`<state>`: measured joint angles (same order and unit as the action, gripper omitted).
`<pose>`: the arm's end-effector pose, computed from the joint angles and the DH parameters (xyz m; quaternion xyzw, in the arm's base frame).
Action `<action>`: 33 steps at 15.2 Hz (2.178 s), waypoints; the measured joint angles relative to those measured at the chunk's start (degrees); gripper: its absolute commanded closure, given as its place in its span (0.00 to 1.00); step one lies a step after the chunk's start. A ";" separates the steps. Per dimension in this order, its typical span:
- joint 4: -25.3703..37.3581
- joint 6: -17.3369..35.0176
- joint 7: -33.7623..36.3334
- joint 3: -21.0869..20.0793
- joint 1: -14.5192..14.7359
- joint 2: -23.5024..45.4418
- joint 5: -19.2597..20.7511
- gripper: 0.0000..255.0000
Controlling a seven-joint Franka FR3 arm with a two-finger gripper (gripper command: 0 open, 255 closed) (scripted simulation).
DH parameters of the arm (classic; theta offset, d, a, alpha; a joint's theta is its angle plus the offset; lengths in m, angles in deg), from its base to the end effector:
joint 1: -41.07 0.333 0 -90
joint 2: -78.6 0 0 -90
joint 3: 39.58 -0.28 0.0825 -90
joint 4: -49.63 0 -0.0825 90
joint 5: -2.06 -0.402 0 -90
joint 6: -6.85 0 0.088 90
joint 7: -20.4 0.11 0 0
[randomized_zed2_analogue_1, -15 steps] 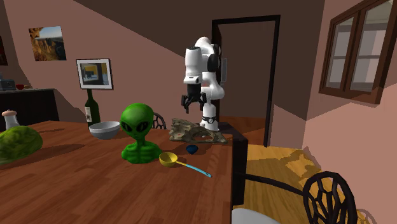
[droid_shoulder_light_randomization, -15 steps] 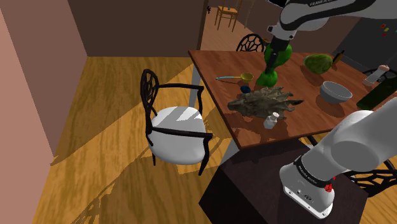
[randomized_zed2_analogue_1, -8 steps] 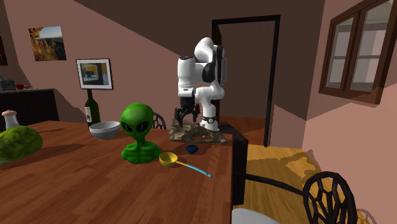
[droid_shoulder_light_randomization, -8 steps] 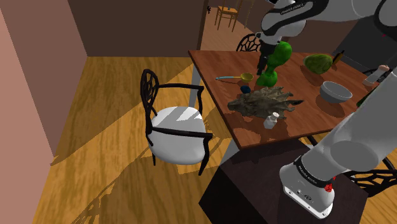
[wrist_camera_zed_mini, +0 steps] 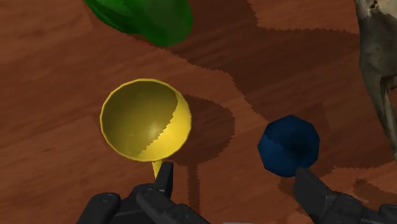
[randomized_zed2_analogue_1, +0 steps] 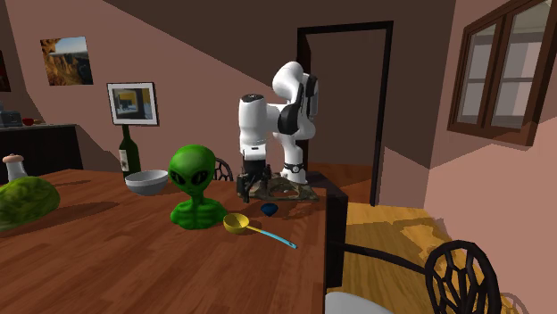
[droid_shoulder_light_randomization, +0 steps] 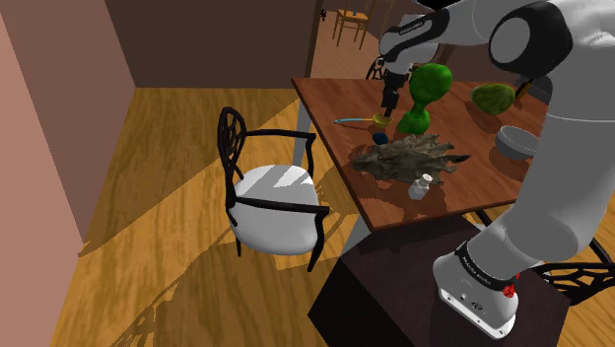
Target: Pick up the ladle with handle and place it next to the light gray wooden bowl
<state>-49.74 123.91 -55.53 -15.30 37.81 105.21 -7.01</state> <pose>0.5836 -0.2761 0.2777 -0.9206 -0.3859 0.0540 0.0276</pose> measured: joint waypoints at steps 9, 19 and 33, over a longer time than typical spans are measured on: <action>19.61 -2.61 -8.78 -4.57 -5.18 17.92 -2.40 0.00; 18.14 0.57 -9.24 -5.02 -5.35 19.67 -2.92 0.00; 18.20 0.00 -9.26 -4.90 -5.33 19.15 -2.79 1.00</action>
<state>-31.54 123.91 -64.80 -20.19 32.48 124.36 -9.80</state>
